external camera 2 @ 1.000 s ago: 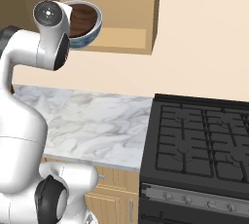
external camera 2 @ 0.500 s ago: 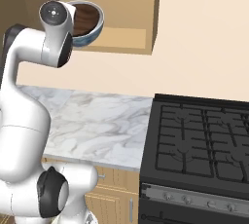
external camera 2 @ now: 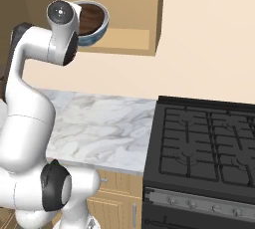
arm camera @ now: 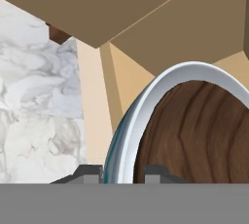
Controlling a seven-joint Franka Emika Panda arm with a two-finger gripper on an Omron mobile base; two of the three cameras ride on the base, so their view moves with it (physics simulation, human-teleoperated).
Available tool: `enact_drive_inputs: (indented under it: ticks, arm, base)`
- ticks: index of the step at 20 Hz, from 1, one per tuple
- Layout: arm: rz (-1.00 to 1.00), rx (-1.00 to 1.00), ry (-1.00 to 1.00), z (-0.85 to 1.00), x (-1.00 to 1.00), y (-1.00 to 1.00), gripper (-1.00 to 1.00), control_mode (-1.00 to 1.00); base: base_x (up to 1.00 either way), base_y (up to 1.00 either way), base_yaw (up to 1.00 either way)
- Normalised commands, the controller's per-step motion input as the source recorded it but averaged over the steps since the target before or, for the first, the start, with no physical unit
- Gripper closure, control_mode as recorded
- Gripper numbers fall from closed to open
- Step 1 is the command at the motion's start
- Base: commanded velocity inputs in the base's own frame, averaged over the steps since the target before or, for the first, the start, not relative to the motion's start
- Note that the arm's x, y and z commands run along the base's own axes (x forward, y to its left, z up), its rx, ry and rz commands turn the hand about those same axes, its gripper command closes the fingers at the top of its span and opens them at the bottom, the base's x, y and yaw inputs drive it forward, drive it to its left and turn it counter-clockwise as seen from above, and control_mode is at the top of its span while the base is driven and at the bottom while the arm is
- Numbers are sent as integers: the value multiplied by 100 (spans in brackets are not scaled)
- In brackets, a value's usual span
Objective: Pick up the bowls on the counter and stack them on top of one another in the open cabinet. Place the smaller bowl on top of the larger bowl.
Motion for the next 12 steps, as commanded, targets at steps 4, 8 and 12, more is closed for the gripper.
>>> enact_drive_inputs:
  ticks: [4, 8, 12]
  arm:
    - [-1, 0, 0, 0, 25, 0, 100, -100]
    - [-1, 0, 0, 0, 24, 0, 100, -100]
    - [-1, 0, 0, 0, 25, 0, 100, -100]
  base:
    - [0, 0, 0]
    - [0, 0, 0]
    - [0, 0, 0]
